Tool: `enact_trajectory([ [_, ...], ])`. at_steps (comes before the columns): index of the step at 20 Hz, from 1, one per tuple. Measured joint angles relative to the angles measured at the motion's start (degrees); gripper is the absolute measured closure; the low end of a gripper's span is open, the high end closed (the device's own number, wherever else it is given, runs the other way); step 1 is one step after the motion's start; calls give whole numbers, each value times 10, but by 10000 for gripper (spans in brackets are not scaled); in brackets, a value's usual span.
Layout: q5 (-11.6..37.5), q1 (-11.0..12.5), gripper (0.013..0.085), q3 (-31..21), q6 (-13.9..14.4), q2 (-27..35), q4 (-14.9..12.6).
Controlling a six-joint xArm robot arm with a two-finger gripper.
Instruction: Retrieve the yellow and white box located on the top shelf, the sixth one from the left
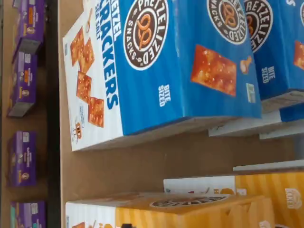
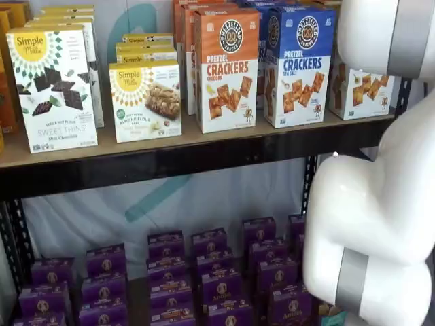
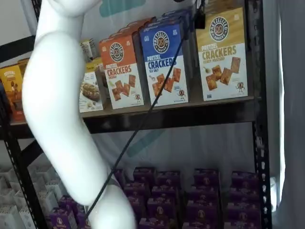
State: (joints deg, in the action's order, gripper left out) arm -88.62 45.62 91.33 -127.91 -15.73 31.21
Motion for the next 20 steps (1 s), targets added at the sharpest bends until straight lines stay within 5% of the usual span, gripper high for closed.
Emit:
enact_trajectory([
  [20,-54,-60,130,110,38,82,-110],
])
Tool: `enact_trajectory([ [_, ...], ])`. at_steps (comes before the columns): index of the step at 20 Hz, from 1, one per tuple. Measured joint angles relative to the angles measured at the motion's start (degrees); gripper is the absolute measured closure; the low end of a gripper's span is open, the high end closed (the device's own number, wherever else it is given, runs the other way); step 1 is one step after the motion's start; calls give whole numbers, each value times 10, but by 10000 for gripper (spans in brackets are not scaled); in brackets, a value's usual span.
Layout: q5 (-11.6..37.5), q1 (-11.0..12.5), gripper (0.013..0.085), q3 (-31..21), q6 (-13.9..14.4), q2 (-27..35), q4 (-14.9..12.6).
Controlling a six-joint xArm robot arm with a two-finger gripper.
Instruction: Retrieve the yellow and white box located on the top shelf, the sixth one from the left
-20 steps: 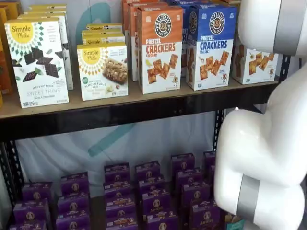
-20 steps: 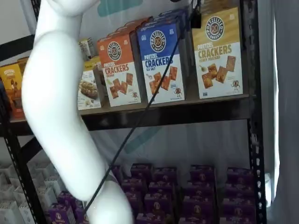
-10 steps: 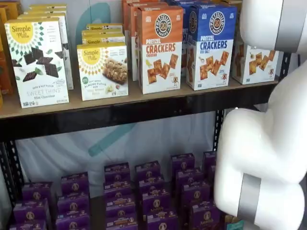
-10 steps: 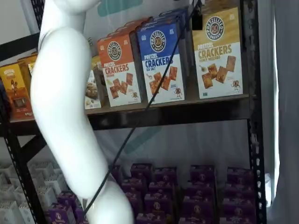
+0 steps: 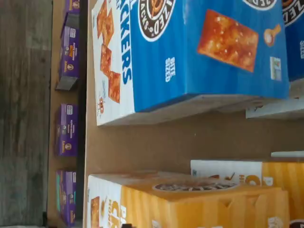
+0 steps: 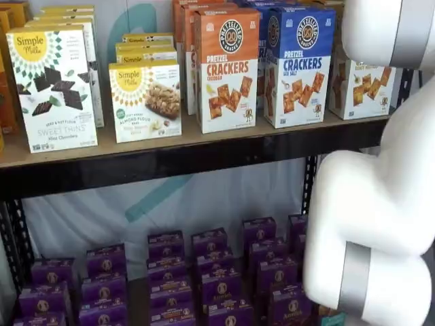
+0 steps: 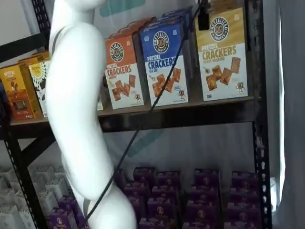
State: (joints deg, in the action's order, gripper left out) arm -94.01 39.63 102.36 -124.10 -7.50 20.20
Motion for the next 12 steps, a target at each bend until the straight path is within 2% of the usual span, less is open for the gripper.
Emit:
enact_trajectory([
  [12,-15,-15,130,34,2,31,-43],
])
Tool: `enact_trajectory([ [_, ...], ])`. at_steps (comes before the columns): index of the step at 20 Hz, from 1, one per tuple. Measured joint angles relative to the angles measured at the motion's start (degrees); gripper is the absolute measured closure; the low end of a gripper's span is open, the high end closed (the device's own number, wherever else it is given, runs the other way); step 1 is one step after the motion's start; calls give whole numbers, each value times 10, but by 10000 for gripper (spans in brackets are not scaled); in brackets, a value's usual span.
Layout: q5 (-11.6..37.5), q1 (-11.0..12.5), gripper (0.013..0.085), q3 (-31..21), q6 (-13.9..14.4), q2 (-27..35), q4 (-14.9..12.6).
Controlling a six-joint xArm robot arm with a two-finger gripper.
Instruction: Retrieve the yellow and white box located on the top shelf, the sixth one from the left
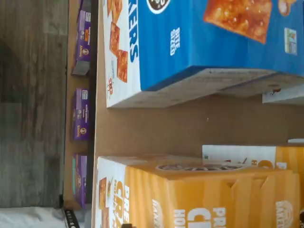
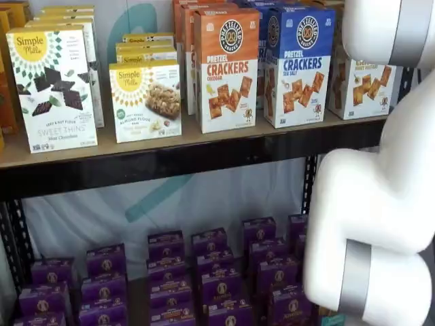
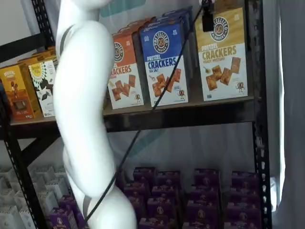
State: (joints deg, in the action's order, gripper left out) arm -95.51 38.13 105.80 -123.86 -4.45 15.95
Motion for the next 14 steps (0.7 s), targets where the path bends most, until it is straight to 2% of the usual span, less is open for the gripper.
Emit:
enact_trajectory([
  [7,-31,-16,130,30,7,20,-41],
  [14,-57,-30,130,50,15,32,-66],
])
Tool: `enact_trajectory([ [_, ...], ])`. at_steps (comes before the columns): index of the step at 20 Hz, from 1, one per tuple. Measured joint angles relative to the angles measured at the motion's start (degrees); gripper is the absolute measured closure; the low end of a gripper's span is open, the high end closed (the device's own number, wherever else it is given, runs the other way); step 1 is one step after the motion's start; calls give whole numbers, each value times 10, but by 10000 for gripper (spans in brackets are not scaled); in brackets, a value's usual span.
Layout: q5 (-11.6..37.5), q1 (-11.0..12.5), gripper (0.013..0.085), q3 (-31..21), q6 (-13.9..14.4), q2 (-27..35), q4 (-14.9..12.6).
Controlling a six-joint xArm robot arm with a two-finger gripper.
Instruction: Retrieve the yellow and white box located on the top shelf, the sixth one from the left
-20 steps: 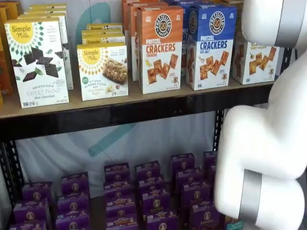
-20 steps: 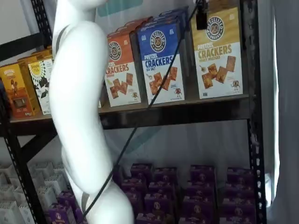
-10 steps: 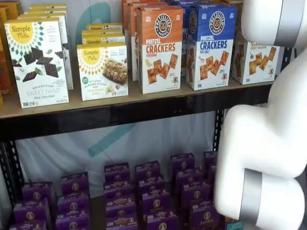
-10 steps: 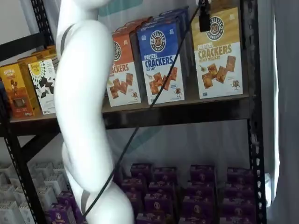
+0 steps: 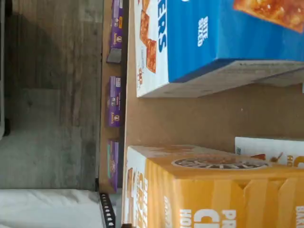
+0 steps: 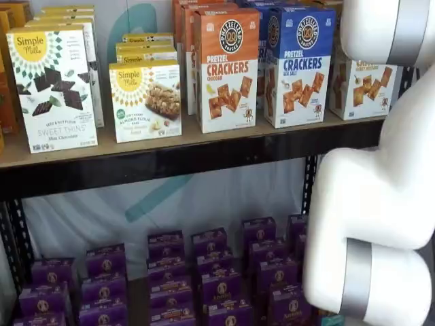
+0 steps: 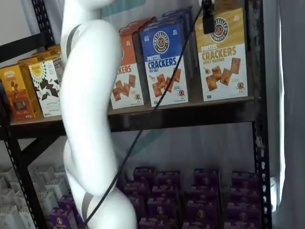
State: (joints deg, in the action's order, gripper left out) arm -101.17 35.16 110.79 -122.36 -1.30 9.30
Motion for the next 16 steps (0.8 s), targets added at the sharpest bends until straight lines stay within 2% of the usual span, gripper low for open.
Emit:
enact_trajectory([
  [10,-17,-15,130,6,7,3,-28],
  [16,-21,-14,130,8,7,5,-26],
])
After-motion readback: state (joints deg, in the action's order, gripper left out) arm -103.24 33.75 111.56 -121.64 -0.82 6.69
